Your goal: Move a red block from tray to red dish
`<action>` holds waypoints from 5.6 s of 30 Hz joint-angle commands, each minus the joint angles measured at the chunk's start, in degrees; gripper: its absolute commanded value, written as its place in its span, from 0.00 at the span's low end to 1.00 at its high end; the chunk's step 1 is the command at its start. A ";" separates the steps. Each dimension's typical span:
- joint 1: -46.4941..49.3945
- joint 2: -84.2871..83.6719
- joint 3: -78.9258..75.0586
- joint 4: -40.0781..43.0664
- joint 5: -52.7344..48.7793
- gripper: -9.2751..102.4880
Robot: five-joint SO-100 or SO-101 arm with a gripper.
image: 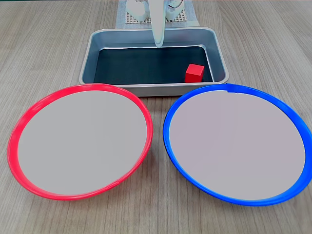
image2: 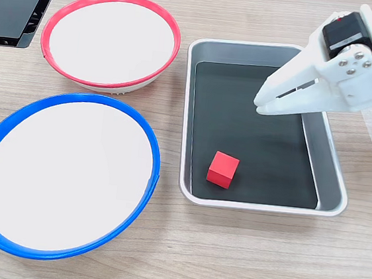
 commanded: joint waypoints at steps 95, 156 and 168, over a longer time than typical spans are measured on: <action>-9.14 -109.42 -74.36 8.44 -148.36 0.31; 5.10 -98.61 -98.00 8.88 -34.19 0.08; 10.81 -117.86 -92.11 -12.04 -50.71 0.08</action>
